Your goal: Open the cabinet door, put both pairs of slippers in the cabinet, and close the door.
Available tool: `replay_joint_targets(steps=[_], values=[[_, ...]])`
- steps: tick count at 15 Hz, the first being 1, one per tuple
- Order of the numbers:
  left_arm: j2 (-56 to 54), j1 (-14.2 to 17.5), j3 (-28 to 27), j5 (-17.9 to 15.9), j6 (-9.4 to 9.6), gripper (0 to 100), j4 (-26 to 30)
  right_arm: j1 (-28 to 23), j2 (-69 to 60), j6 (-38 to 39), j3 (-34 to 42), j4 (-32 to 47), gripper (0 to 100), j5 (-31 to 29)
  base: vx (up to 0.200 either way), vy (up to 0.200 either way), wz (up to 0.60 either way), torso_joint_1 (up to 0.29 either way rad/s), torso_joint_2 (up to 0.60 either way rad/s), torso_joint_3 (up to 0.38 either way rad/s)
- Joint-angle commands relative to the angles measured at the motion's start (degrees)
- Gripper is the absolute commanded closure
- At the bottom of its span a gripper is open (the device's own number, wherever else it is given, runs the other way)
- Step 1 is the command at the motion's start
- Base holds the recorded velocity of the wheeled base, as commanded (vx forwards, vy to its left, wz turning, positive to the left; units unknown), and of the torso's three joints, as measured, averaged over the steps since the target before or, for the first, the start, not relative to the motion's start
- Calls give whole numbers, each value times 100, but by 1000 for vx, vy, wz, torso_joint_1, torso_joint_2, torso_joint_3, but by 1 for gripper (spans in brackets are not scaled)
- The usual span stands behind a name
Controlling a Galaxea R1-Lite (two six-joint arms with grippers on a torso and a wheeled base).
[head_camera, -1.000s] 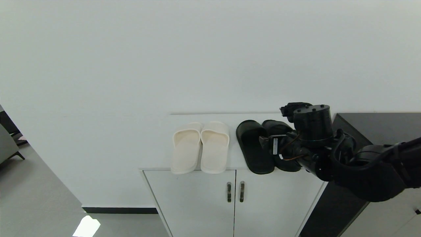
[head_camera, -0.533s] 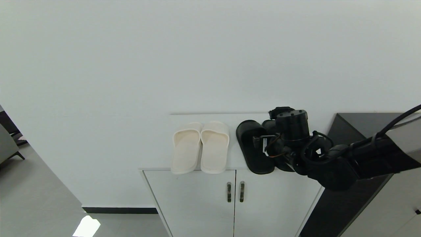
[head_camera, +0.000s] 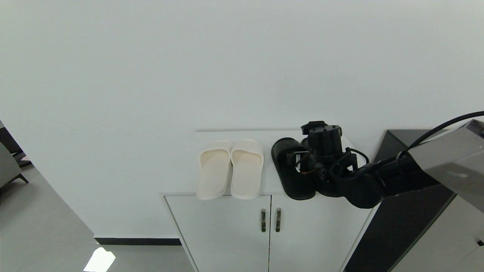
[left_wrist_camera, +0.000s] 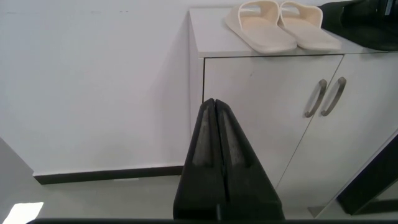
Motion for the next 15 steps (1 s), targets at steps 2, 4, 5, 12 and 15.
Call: replay_joint_targets(steps=[2,4,5,12,15], values=[[0,0,1,0,-1,100,-1,-61,176,-40,-198,-25,0,-7,0,0,0,0,0,0],[0,0,1,0,-10,100,-1,-70,229,-84,-207,-25,100,-7,0,0,0,0,0,0],[9,0,1,0,-10,100,-1,-70,255,-84,-207,-25,100,-7,0,0,0,0,0,0],[0,0,1,0,-10,100,-1,-8,-395,-49,101,-25,100,107,0,0,0,0,0,0],[0,0,1,0,-1,100,-1,247,-1485,74,1173,-25,100,590,0,0,0,0,0,0]])
